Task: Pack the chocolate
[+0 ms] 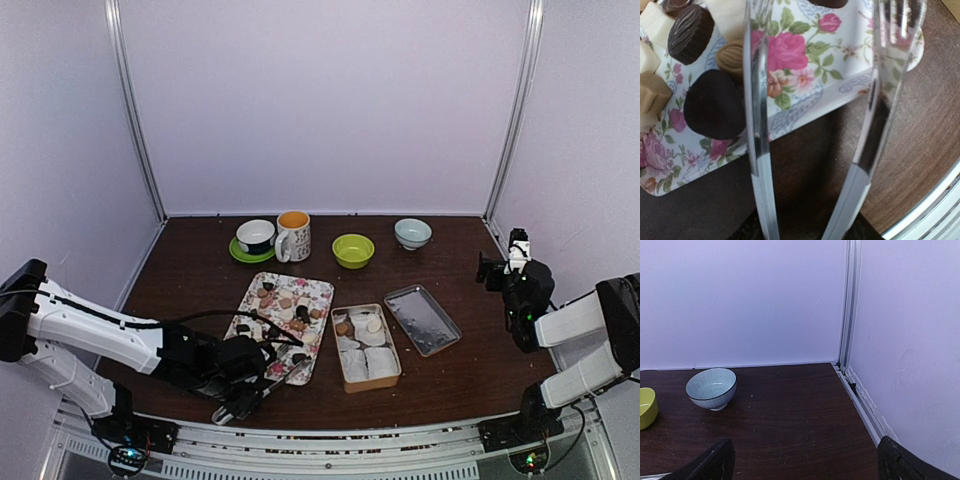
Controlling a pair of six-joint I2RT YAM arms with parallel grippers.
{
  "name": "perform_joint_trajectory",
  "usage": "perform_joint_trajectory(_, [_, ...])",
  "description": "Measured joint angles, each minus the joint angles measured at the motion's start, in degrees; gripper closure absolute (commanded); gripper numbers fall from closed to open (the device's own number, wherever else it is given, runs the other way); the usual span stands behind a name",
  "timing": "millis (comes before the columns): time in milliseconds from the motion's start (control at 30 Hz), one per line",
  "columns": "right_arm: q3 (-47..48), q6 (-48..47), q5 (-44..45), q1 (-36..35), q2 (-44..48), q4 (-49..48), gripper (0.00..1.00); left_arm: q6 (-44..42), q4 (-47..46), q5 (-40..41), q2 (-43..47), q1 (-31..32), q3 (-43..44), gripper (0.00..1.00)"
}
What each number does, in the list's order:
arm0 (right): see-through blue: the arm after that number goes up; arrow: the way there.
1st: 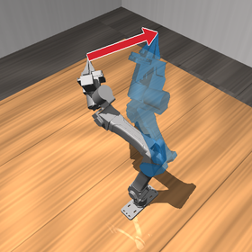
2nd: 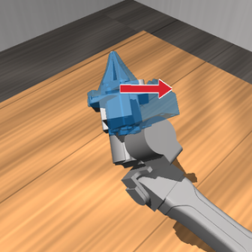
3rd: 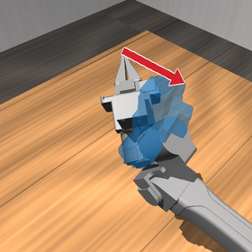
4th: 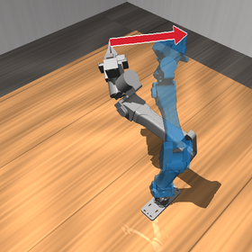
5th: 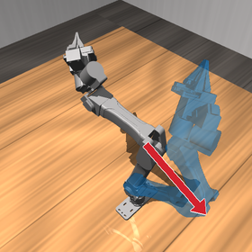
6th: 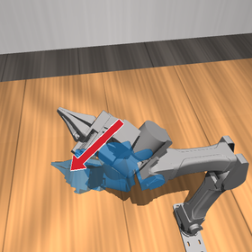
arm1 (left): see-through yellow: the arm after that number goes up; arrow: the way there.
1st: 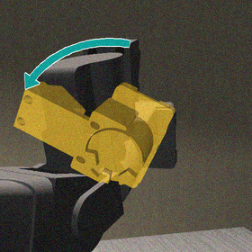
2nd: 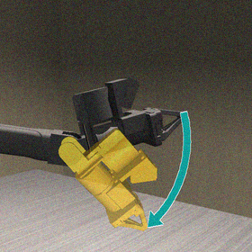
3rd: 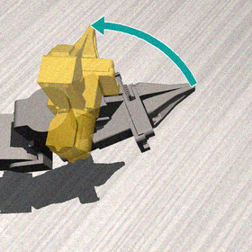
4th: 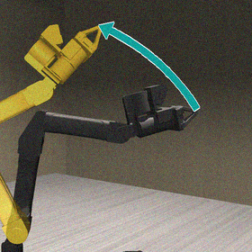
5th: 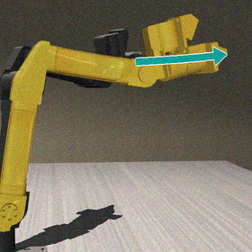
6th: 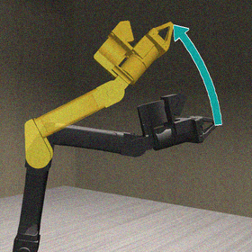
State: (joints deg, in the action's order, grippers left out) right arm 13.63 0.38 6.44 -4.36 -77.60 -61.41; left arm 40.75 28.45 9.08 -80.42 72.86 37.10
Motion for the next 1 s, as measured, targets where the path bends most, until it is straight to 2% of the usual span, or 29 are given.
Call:
perform_joint_trajectory(300, [0.0,0.0,0.0,0.0,0.0,0.0,0.00,0.0,0.5,0.2,0.0,0.0,0.3,0.66])
perform_joint_trajectory(1000, [0.0,0.0,0.0,0.0,0.0,0.0,0.00,-1.9,18.5,-1.8,-3.3,0.0,15.4,0.76])
